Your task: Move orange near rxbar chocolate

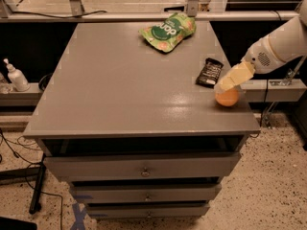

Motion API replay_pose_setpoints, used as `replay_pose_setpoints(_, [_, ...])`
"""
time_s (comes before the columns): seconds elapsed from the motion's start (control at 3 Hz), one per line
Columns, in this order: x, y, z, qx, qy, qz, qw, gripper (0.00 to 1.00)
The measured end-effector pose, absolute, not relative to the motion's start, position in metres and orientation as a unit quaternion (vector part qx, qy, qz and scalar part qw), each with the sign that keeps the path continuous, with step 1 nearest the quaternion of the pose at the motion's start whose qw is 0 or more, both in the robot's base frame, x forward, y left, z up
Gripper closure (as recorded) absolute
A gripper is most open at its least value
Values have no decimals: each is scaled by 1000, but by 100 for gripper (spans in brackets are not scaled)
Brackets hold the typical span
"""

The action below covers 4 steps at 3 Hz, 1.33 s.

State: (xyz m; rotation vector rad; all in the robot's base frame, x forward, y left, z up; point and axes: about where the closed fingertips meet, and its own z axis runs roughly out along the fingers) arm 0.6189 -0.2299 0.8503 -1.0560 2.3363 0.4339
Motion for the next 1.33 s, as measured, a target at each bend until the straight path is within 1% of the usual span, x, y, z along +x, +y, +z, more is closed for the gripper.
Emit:
replay_pose_setpoints(0.67, [641, -218, 903, -392, 849, 169, 313, 0])
replay_pose_setpoints(1.0, [647, -230, 945, -384, 841, 168, 343, 0])
replay_pose_setpoints(1.33, [643, -260, 1004, -376, 827, 160, 386, 0])
